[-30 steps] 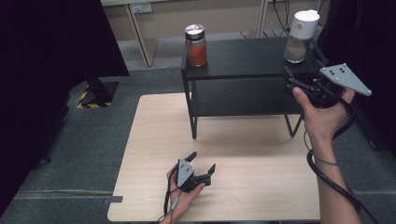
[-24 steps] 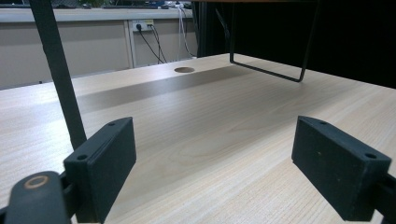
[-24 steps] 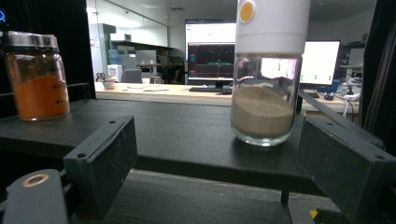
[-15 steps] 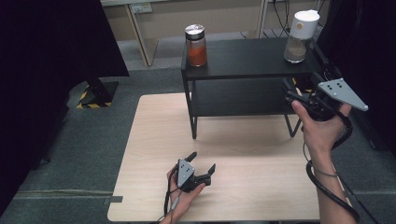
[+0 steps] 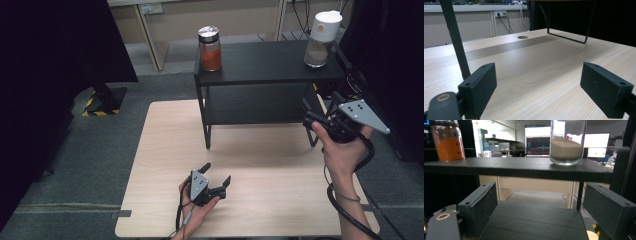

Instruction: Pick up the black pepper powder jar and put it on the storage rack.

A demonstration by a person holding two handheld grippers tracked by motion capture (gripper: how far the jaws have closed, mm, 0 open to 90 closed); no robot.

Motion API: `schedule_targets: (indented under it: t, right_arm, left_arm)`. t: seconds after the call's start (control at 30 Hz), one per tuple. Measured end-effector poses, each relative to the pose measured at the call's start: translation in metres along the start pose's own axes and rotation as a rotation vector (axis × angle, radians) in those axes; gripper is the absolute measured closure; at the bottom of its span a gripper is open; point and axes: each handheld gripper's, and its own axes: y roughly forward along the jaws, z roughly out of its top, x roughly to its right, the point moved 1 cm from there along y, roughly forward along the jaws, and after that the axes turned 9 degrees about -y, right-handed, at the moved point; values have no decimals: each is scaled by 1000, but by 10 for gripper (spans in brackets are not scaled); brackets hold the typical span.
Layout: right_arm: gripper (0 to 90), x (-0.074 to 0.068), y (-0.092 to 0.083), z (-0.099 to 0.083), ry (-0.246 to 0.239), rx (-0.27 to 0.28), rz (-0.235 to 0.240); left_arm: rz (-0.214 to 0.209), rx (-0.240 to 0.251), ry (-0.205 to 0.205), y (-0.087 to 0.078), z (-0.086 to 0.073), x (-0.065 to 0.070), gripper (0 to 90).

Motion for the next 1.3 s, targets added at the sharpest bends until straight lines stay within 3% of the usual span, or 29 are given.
schedule_targets:
  t: [0.4,1.3]
  right_arm:
    - [125,-1,-8,-25,21,-35,29]
    - [125,-1,-22,-75,71,-116,45]
  left_arm:
    - [1,1,2,0,0,0,132]
    - [2,0,3,0,0,1,132]
